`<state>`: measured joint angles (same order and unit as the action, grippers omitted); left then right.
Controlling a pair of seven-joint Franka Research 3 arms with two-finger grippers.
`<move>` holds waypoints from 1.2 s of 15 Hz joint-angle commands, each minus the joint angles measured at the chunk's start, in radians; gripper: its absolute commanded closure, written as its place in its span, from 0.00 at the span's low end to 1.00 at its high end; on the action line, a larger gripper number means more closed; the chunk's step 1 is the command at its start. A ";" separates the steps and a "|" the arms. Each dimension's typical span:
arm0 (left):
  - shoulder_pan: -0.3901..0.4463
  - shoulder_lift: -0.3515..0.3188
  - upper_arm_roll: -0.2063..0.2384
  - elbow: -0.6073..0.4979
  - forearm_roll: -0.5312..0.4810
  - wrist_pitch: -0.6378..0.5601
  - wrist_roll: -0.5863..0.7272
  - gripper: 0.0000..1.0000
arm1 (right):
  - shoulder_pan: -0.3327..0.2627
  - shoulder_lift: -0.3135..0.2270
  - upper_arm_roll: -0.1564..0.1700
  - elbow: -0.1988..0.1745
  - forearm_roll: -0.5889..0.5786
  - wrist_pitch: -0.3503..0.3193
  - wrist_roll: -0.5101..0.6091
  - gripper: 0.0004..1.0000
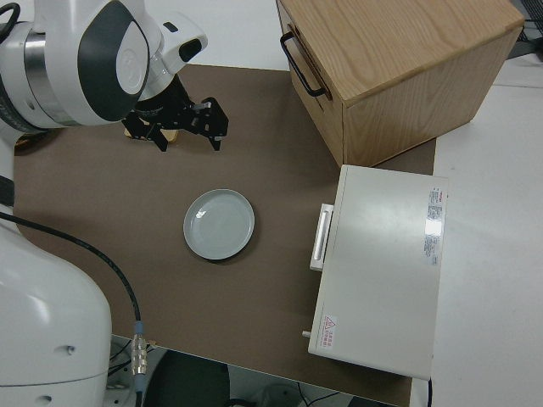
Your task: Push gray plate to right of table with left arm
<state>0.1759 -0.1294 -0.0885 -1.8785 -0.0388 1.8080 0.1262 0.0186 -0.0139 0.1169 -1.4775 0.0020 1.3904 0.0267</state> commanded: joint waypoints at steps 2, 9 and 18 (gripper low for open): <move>-0.012 -0.015 -0.014 -0.024 -0.021 0.007 0.018 0.00 | -0.020 -0.003 0.015 0.008 0.010 -0.014 0.002 0.02; -0.030 -0.003 -0.028 -0.022 -0.004 -0.002 0.003 0.00 | -0.020 -0.003 0.013 0.008 0.010 -0.014 0.002 0.02; -0.036 0.017 -0.027 -0.016 0.002 -0.048 -0.152 0.00 | -0.020 -0.003 0.013 0.008 0.010 -0.014 0.002 0.02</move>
<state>0.1548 -0.1144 -0.1260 -1.8903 -0.0448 1.7735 -0.0021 0.0186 -0.0139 0.1169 -1.4775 0.0020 1.3904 0.0267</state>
